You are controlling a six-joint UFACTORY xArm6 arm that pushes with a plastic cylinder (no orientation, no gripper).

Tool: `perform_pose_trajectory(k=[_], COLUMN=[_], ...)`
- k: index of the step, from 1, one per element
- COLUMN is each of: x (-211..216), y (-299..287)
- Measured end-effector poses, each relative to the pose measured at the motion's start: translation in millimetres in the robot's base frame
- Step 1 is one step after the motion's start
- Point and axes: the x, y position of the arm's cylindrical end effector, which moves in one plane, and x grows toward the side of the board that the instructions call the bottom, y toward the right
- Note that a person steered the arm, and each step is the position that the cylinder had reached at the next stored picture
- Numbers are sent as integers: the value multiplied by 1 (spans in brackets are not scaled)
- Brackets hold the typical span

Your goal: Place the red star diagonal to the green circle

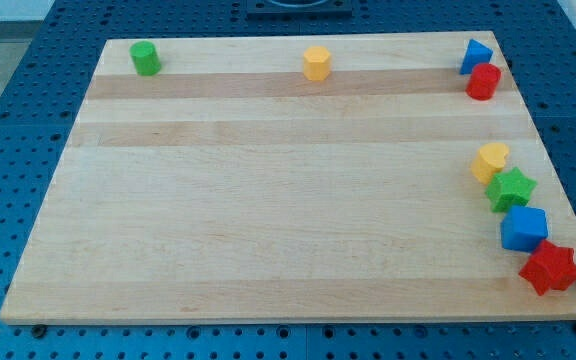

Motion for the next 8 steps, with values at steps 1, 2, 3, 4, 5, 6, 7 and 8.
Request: perform_pose_trajectory(k=[1,2,3,4,5,6,7,8], x=[0,0,0,0,1,3,5,5], y=[-8,-13,-22,-30,-43,-59,-81,-93])
